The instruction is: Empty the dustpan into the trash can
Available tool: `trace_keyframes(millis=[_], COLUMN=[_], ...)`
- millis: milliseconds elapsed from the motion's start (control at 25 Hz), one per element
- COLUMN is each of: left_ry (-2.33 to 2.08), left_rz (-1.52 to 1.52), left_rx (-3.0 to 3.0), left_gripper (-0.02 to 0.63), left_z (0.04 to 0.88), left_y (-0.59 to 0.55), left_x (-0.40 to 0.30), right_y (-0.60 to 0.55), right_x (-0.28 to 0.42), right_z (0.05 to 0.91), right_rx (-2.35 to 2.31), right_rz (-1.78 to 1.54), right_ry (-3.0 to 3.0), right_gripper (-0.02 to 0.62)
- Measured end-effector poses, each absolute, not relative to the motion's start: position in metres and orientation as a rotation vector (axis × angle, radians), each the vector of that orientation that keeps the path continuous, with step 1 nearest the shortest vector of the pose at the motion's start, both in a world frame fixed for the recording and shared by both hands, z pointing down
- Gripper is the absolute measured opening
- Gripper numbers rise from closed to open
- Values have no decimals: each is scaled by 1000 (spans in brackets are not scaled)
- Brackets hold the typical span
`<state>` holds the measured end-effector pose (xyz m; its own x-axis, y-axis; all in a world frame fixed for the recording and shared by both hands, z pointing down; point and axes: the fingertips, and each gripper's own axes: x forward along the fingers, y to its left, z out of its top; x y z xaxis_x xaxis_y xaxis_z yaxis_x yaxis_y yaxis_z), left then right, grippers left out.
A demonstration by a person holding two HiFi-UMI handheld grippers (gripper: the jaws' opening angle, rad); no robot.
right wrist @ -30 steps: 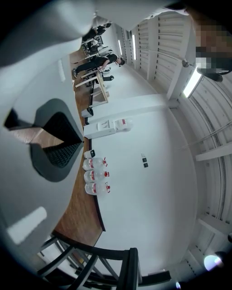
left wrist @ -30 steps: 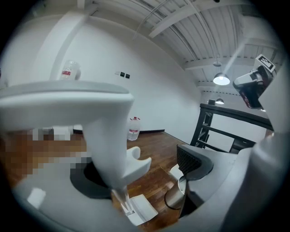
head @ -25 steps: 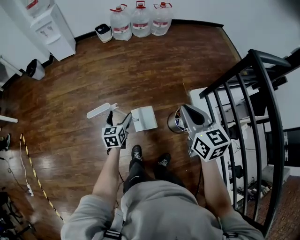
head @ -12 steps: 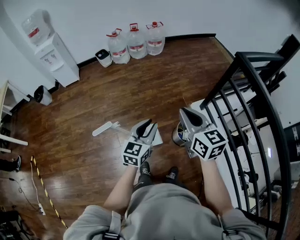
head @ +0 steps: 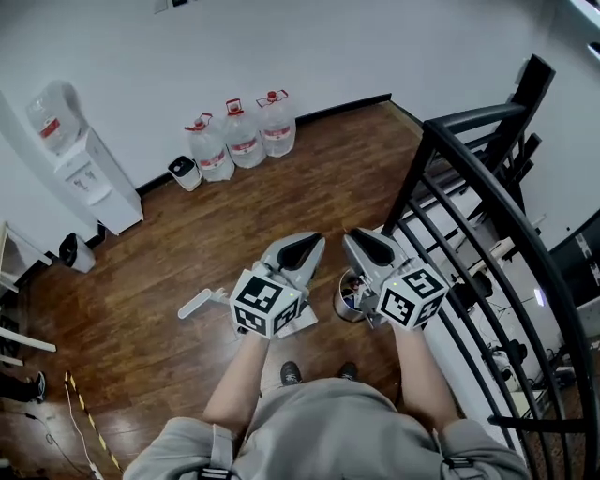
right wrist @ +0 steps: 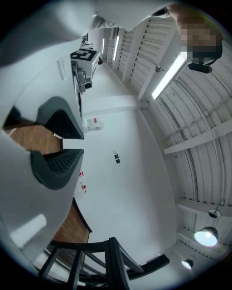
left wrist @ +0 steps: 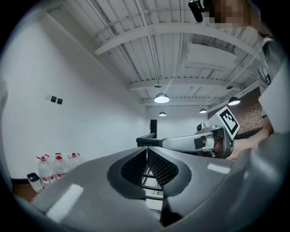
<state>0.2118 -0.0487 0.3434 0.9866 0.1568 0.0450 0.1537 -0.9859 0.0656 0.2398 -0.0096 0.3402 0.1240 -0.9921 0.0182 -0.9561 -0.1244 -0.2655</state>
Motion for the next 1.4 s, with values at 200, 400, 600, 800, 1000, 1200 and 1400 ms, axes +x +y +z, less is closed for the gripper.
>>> trace_keyframes(millis=[200,400,600,800,1000,1200,1400], left_ry=[294,321,328,331,343,336,333], left_rz=[89,77,75,84,91,90,104], left_rx=[3046,3036,3043,3034,3030,3029,3017], left_gripper=[8,6,6,6,6,6,8], left_z=[334,328,331,331,334,336,339], left_y=[-40,-34,-32,-33,-34,-35,-39], left_x=[219,223,221,218,216,216,216], right_y=[-1,4,4,2,0,3,0], right_x=[245,242,240,234,234,236,238], right_z=[336,328,325,324,322,323,323], right_rx=[-2387,-2429,-2423,-2410,-2407,-2412,-2418], right_rz=[-237,-198,-169,-173,-176,-176,-183], right_ry=[1927,1943,1952,1968,1967,1954,1951], right_gripper=[-2,-3,-3,-3,-3,-2,-3])
